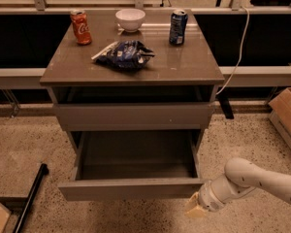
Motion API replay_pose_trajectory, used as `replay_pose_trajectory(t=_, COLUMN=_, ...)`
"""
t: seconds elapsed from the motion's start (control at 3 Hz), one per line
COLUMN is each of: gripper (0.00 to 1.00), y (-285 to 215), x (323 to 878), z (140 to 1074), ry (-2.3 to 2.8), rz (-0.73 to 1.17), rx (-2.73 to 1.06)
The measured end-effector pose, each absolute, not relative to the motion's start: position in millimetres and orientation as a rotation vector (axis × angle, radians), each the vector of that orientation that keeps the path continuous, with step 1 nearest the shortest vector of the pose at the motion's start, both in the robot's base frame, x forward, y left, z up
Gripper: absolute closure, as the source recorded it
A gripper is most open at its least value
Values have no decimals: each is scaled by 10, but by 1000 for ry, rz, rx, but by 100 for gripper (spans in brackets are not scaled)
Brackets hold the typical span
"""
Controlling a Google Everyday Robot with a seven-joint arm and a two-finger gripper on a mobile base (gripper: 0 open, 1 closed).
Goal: Close middle drawer
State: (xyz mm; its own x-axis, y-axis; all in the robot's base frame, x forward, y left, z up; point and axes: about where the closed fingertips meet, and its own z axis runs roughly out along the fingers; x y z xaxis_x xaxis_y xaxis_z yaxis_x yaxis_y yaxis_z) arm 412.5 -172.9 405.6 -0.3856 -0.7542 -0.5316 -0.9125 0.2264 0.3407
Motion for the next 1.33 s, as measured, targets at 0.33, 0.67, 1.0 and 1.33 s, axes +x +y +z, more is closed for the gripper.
replay_pose_trajectory(t=0.33, gripper=100, y=-1746, x=4290, z=4029, ry=2242, rz=874, rx=-1537)
replay_pose_trajectory(t=0.67, gripper=100, y=-1735, x=4702, z=4039, ry=2184, rz=801, rx=-1578)
replay_pose_trajectory(t=1.0, gripper=100, y=-1738, x=4756, z=4040, ry=2177, rz=791, rx=-1584)
replay_pose_trajectory(t=1.33, gripper=100, y=-1710, x=5347, z=4137, ry=2111, rz=703, rx=-1640)
